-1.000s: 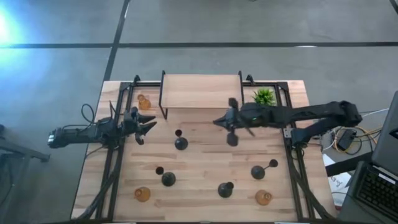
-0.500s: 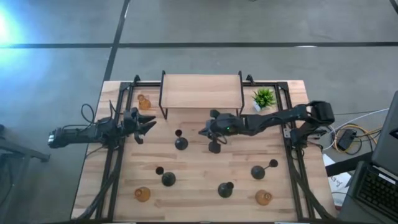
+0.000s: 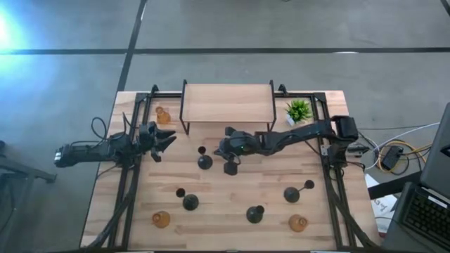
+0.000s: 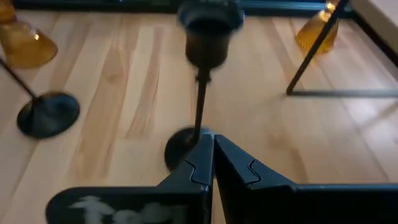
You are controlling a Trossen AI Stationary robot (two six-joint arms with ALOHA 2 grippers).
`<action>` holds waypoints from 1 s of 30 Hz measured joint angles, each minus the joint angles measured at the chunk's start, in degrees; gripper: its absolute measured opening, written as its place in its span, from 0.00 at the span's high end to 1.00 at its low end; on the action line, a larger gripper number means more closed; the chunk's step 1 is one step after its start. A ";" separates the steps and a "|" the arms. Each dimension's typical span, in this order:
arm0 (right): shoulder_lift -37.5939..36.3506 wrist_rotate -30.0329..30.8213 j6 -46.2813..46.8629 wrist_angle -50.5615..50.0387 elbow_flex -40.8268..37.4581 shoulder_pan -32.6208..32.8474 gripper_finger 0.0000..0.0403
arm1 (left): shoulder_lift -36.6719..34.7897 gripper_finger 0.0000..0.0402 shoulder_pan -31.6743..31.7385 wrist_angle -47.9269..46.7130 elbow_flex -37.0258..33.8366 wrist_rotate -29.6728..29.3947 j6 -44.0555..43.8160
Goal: Pick & Place candle stick holders
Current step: Put the black candle holder on the shelf
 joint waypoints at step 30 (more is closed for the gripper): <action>11.02 -4.40 0.22 -4.39 13.69 -0.95 0.89 | 0.31 0.63 0.02 0.02 0.00 -1.01 0.31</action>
